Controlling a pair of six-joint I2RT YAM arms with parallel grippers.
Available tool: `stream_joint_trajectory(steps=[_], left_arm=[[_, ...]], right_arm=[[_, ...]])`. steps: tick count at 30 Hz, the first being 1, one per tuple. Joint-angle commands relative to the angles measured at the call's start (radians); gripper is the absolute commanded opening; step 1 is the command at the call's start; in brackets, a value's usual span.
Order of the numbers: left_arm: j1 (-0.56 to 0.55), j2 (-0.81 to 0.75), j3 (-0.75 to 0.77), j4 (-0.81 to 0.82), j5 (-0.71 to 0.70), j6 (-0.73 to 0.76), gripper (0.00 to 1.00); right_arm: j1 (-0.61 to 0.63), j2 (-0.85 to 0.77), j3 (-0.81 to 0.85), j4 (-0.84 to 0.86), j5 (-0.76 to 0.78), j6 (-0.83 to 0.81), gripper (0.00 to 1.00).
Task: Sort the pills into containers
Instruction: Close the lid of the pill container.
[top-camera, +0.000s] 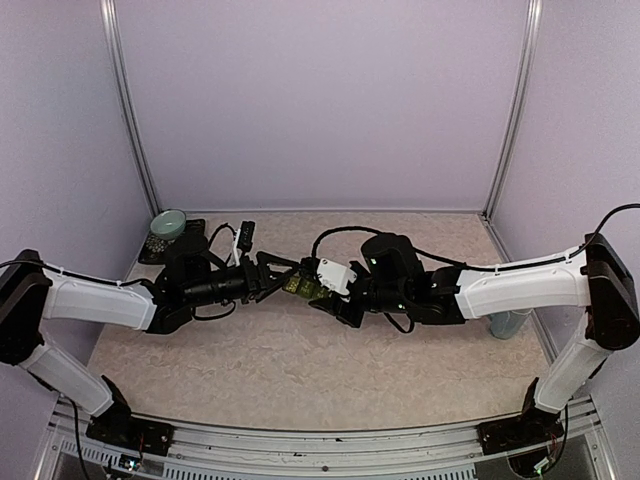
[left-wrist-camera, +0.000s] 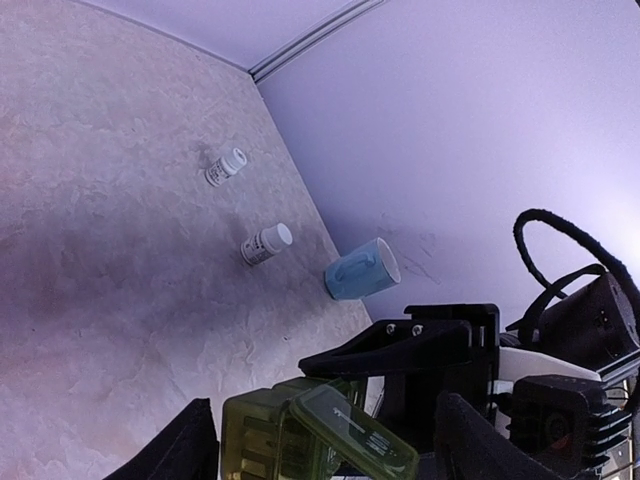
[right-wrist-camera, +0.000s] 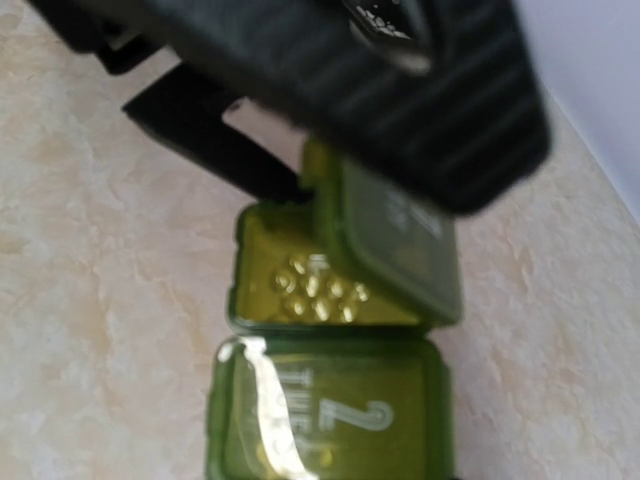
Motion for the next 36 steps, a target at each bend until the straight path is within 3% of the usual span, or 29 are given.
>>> stream_joint_trajectory(steps=[1, 9, 27, 33, 36], left_arm=[[-0.004, 0.015, 0.009, 0.014, -0.003, -0.005, 0.68], [-0.004, 0.017, 0.004, 0.022, -0.003, -0.007, 0.56], [-0.01, 0.033, -0.016, 0.081, 0.005, -0.02, 0.49], [-0.01, 0.025, -0.017, 0.086, 0.006, -0.019, 0.33], [-0.012, 0.025, -0.017, 0.088, 0.009, -0.019, 0.31]], right_arm=[[0.004, -0.038, -0.007, 0.031, 0.019, 0.003, 0.11], [0.005, -0.05, -0.018, 0.057, 0.041, 0.007, 0.11], [-0.001, -0.048, 0.023, 0.073, -0.029, 0.104, 0.11], [-0.001, -0.052, 0.033, 0.073, -0.041, 0.135, 0.11], [-0.002, -0.046, 0.043, 0.067, -0.035, 0.142, 0.11]])
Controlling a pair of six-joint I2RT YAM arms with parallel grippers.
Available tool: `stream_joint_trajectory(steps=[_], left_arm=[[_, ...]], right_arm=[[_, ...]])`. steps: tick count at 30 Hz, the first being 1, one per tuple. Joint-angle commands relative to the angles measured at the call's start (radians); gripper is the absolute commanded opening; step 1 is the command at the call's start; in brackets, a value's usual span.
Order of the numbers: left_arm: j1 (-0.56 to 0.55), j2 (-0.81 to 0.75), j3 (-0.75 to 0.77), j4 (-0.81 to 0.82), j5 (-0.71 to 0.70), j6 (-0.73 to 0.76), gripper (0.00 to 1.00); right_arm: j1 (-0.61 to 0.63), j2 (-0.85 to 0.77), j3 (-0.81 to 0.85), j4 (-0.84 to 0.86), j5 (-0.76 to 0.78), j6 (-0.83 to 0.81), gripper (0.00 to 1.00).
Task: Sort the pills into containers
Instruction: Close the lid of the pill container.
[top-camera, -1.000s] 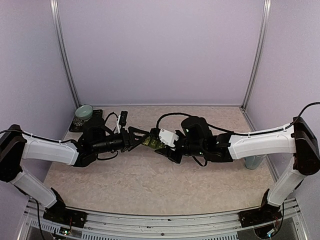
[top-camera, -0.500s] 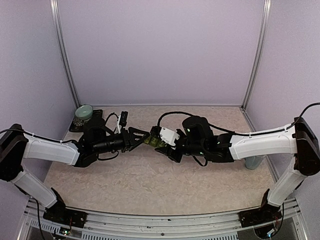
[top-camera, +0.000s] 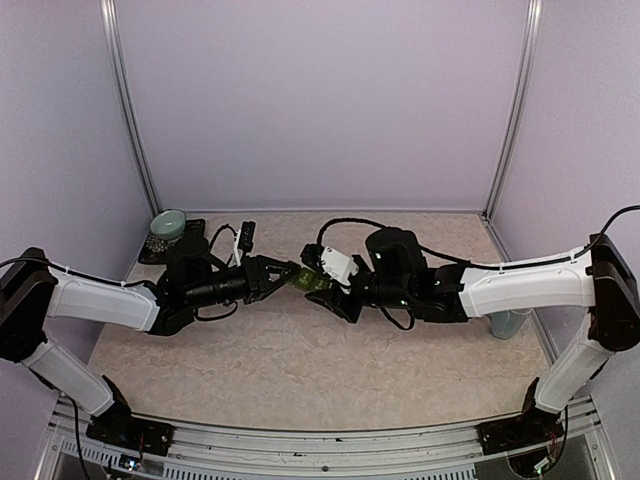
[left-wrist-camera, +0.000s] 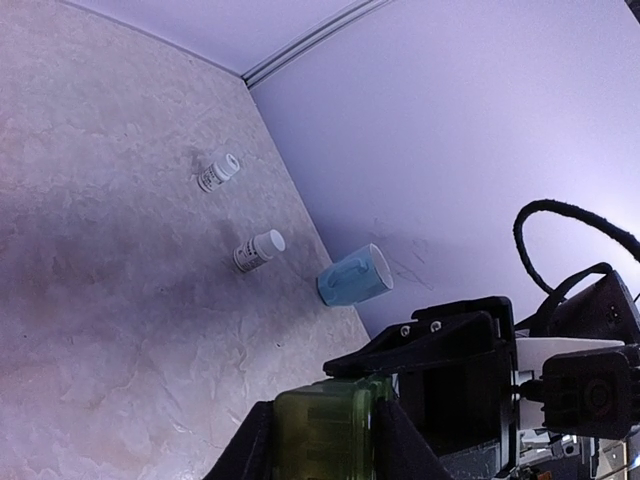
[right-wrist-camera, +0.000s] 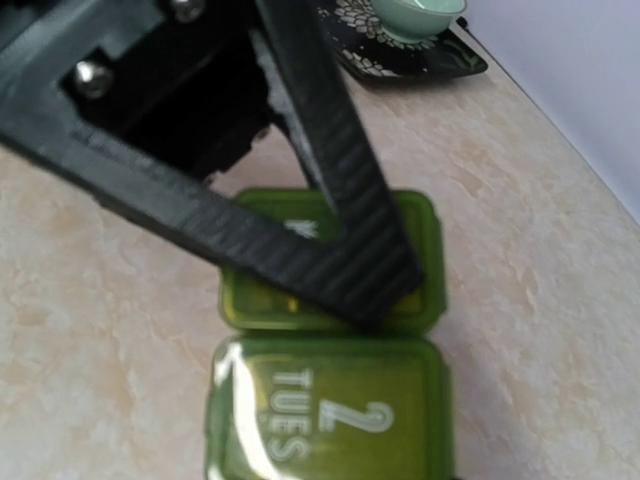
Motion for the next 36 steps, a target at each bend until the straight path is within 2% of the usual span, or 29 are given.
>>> stream_joint_trajectory(steps=[1, 12, 15, 21, 22, 24, 27, 30, 36], left_arm=[[-0.008, -0.001, -0.01, 0.031, 0.012, 0.005, 0.31], [-0.008, -0.009, -0.025, 0.056, 0.006, 0.0, 0.31], [-0.007, -0.015, -0.027, 0.068, 0.005, 0.0, 0.23], [-0.007, -0.027, -0.035, 0.088, 0.006, 0.002, 0.21], [-0.007, -0.029, -0.037, 0.088, 0.008, 0.003, 0.24], [-0.007, -0.034, -0.039, 0.087, 0.007, 0.003, 0.42], [-0.007, -0.037, -0.038, 0.08, 0.008, 0.002, 0.61], [-0.009, -0.03, -0.037, 0.083, 0.012, 0.0, 0.68], [-0.012, -0.018, -0.035, 0.124, 0.016, -0.013, 0.69]], right_arm=[[-0.001, -0.026, 0.041, 0.029, -0.011, 0.034, 0.11], [-0.012, -0.014, 0.074, 0.007, -0.019, 0.089, 0.1], [-0.019, -0.009, 0.084, 0.009, -0.039, 0.12, 0.1], [-0.022, -0.003, 0.102, 0.016, -0.074, 0.159, 0.1], [-0.022, -0.003, 0.107, 0.013, -0.076, 0.159, 0.1], [-0.022, -0.002, 0.111, 0.008, -0.076, 0.153, 0.1], [-0.022, -0.001, 0.113, -0.003, -0.066, 0.14, 0.1], [-0.023, 0.0, 0.114, -0.008, -0.063, 0.13, 0.11], [-0.022, 0.01, 0.115, -0.023, -0.086, 0.109, 0.11]])
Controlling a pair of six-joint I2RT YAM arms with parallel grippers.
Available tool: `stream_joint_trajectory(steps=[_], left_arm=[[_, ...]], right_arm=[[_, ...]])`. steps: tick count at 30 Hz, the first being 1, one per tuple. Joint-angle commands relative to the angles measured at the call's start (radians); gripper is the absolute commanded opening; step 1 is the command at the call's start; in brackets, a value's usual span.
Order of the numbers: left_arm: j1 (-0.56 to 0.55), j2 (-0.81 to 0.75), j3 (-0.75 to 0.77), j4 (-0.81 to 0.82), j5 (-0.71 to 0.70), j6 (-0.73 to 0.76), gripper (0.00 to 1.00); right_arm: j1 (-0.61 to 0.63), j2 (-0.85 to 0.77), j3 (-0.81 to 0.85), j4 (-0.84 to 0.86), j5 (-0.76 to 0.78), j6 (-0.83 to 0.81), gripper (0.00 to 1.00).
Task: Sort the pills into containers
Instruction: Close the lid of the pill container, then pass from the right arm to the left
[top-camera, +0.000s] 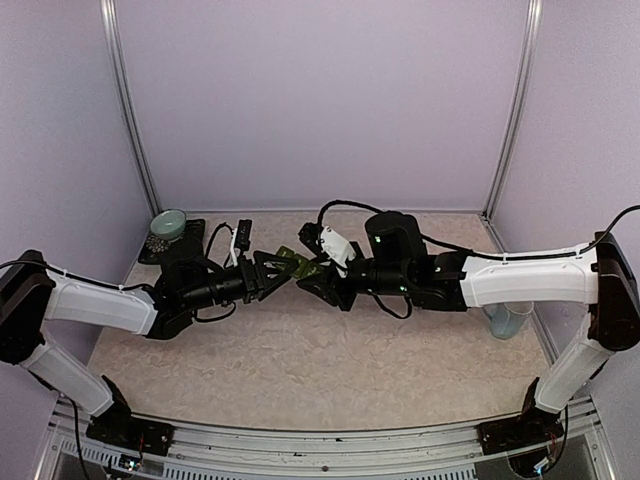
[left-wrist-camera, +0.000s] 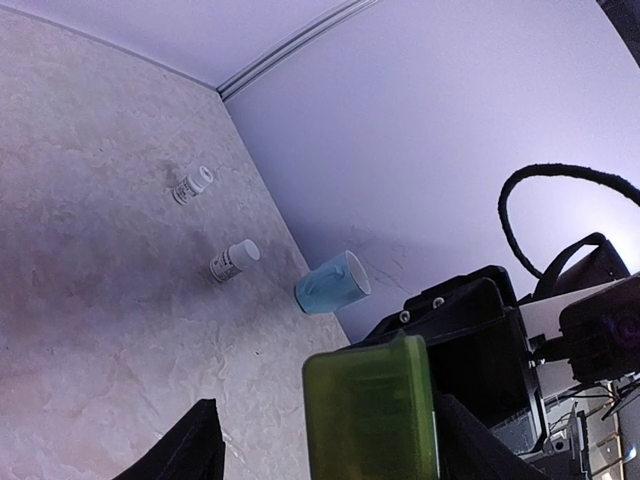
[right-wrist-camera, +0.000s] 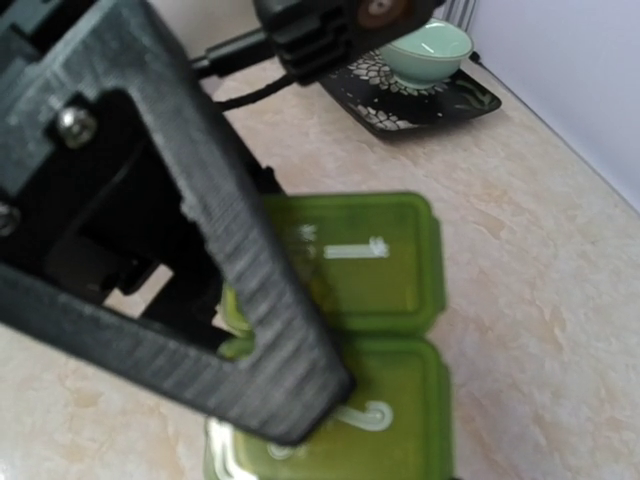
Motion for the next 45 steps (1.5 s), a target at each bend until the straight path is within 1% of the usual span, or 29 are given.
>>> stream_joint_trajectory(steps=[1, 8, 9, 13, 17, 22, 27, 28, 30, 33, 37, 39, 40, 43, 44, 45], left_arm=[[-0.005, -0.003, -0.006, 0.043, 0.011, 0.002, 0.69], [0.001, -0.02, 0.008, 0.019, 0.012, 0.016, 0.68], [0.0, -0.017, 0.013, 0.016, 0.015, 0.019, 0.66], [-0.003, -0.006, 0.005, 0.039, 0.019, 0.005, 0.56], [-0.008, 0.006, 0.006, 0.049, 0.028, 0.0, 0.52], [-0.009, 0.01, 0.005, 0.059, 0.033, -0.007, 0.44], [-0.008, 0.003, 0.006, 0.058, 0.029, -0.008, 0.41], [-0.008, 0.005, 0.008, 0.058, 0.031, -0.007, 0.38], [-0.009, 0.007, 0.012, 0.058, 0.035, -0.008, 0.34], [-0.009, 0.009, 0.013, 0.062, 0.038, -0.012, 0.32], [-0.008, 0.008, 0.013, 0.065, 0.038, -0.018, 0.26], [-0.008, 0.004, 0.013, 0.064, 0.035, -0.021, 0.25], [-0.007, 0.002, 0.013, 0.061, 0.032, -0.021, 0.25], [-0.008, -0.006, 0.011, 0.059, 0.022, -0.028, 0.25], [-0.008, -0.009, 0.009, 0.058, 0.018, -0.031, 0.24], [-0.009, -0.013, 0.008, 0.053, 0.012, -0.031, 0.24]], right_arm=[[-0.008, 0.01, 0.029, 0.005, -0.03, -0.015, 0.11], [-0.008, 0.019, 0.025, -0.059, -0.073, -0.062, 0.11], [-0.008, 0.017, 0.023, -0.063, -0.075, -0.067, 0.11], [-0.008, 0.017, 0.02, -0.073, -0.065, -0.075, 0.11], [-0.008, 0.014, 0.019, -0.066, -0.051, -0.073, 0.11], [-0.008, 0.012, 0.023, -0.059, -0.048, -0.069, 0.12], [-0.008, 0.015, 0.036, -0.057, -0.057, -0.064, 0.12], [-0.007, 0.017, 0.036, -0.057, -0.06, -0.063, 0.13], [-0.007, 0.02, 0.039, -0.056, -0.067, -0.064, 0.14], [-0.007, 0.023, 0.036, -0.054, -0.066, -0.065, 0.16], [-0.008, 0.023, 0.036, -0.058, -0.054, -0.08, 0.22], [-0.008, 0.028, 0.045, -0.071, -0.048, -0.087, 0.27], [-0.007, 0.033, 0.053, -0.082, -0.044, -0.09, 0.34], [-0.008, 0.05, 0.082, -0.122, -0.034, -0.106, 0.62], [-0.008, 0.057, 0.092, -0.136, -0.026, -0.112, 0.73], [-0.007, 0.064, 0.105, -0.153, -0.016, -0.119, 0.97]])
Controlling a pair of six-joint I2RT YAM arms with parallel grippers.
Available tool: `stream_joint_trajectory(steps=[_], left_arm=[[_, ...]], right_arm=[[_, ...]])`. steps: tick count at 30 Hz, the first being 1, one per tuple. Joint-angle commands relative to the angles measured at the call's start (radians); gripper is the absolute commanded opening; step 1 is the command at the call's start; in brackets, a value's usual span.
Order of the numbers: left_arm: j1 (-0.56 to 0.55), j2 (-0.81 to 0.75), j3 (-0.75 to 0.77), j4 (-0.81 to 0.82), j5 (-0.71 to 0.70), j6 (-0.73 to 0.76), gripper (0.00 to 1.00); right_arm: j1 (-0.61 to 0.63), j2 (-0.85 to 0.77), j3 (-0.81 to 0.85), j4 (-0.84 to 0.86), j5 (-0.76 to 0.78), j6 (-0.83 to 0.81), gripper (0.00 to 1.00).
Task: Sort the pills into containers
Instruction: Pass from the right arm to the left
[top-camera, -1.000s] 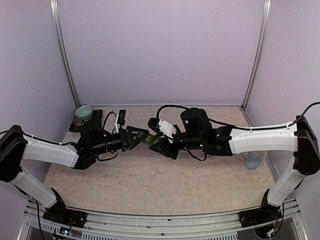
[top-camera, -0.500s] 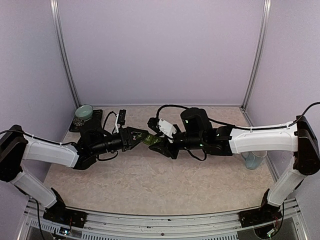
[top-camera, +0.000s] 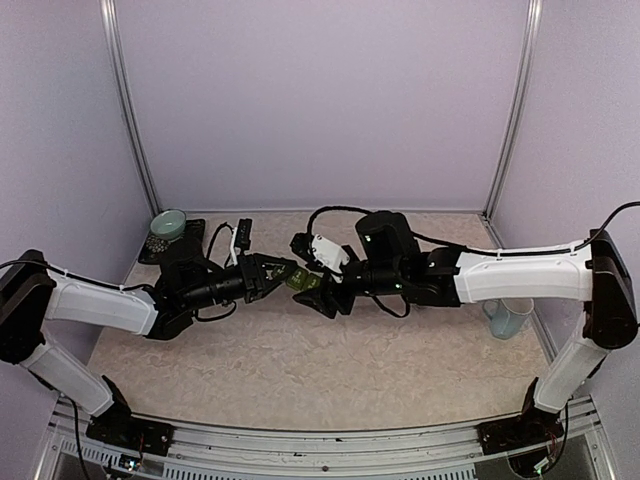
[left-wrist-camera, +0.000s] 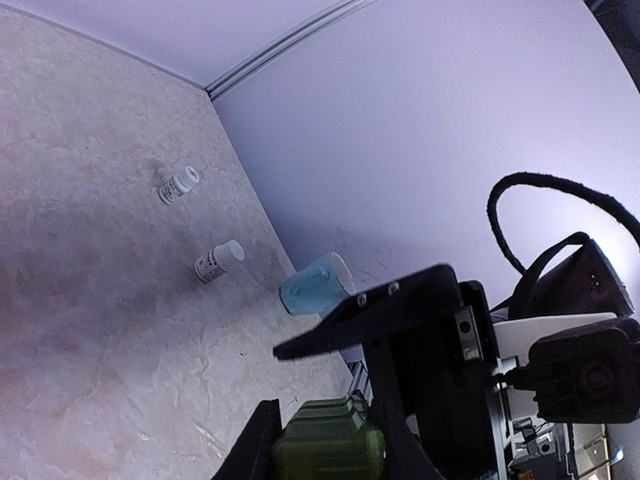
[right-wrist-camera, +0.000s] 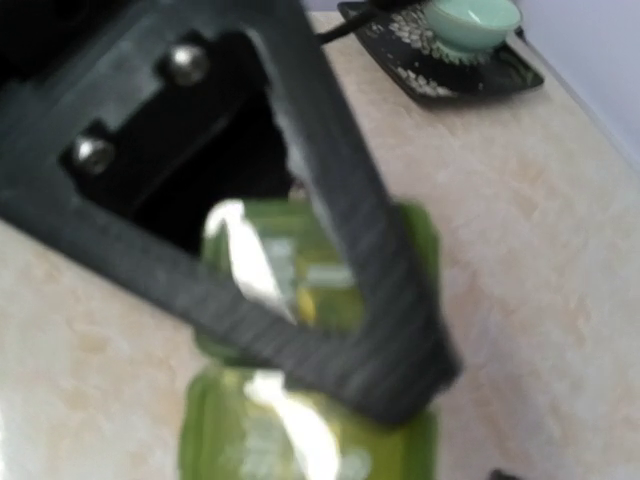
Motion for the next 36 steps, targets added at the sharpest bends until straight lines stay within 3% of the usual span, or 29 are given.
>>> stream_joint_trajectory(steps=[1, 7, 24, 28, 32, 36], left_arm=[[-0.006, -0.02, 0.007, 0.013, 0.0, 0.006, 0.24], [-0.004, -0.04, 0.009, -0.017, -0.017, 0.012, 0.25], [-0.006, -0.028, 0.005, -0.094, -0.049, 0.041, 0.24], [-0.009, -0.024, 0.001, -0.088, -0.048, 0.038, 0.24], [-0.009, -0.024, -0.002, -0.086, -0.049, 0.037, 0.24], [-0.009, -0.029, -0.002, -0.085, -0.051, 0.036, 0.24]], right_arm=[[-0.006, 0.044, 0.072, -0.071, 0.035, -0.034, 1.0], [0.018, 0.103, 0.155, -0.183, 0.106, -0.075, 1.0], [0.032, 0.093, 0.186, -0.234, 0.136, -0.101, 0.99], [0.033, 0.096, 0.186, -0.229, 0.15, -0.104, 0.96], [0.032, 0.099, 0.19, -0.224, 0.151, -0.105, 0.85], [0.033, 0.104, 0.187, -0.229, 0.159, -0.109, 0.83]])
